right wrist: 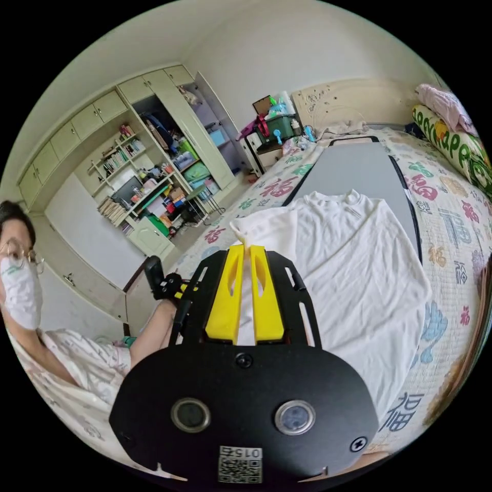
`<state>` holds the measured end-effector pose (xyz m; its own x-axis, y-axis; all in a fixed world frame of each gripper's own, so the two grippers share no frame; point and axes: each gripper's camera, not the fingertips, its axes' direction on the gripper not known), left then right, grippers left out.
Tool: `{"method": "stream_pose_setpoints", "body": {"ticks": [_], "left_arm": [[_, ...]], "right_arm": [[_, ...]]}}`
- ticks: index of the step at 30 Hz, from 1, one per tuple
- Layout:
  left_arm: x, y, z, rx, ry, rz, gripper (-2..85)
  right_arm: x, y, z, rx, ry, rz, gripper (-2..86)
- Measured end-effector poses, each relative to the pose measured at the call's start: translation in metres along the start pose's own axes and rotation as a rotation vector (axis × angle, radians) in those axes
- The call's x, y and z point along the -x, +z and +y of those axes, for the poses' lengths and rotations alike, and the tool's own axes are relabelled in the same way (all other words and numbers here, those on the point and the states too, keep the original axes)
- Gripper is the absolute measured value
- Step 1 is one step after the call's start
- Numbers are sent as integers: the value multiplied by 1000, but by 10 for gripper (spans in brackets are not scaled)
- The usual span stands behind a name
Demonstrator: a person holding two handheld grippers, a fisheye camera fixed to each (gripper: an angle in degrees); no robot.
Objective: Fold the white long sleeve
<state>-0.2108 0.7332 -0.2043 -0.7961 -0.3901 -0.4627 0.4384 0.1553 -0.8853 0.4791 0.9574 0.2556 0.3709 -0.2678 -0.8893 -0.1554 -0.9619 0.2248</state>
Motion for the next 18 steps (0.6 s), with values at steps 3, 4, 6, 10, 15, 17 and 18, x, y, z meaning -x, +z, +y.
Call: {"method": "stream_pose_setpoints", "body": {"ticks": [3,4,6,10,15,17,18], "left_arm": [[-10,-17,8,-55,19,15,66],[-14,-21,7,-80,24,54,69],[-24,-24,4,-99,42,122,72],[-52,-18,2,-45,-83,118,73],[-111,-2,69,-103,-436,1,80],[-140,3,89,-94,-482,-21,85],[-156,5,99,-91,-506,-17,92]], "right_arm": [[16,-55,76,-27,36,3,17],[23,-70,106,-37,41,8,20],[33,-84,145,-2,30,-11,27],[35,-83,202,310,15,-115,51],[19,-131,234,270,126,-273,72],[15,-151,240,226,134,-282,75],[13,-159,243,215,143,-263,77]]}}
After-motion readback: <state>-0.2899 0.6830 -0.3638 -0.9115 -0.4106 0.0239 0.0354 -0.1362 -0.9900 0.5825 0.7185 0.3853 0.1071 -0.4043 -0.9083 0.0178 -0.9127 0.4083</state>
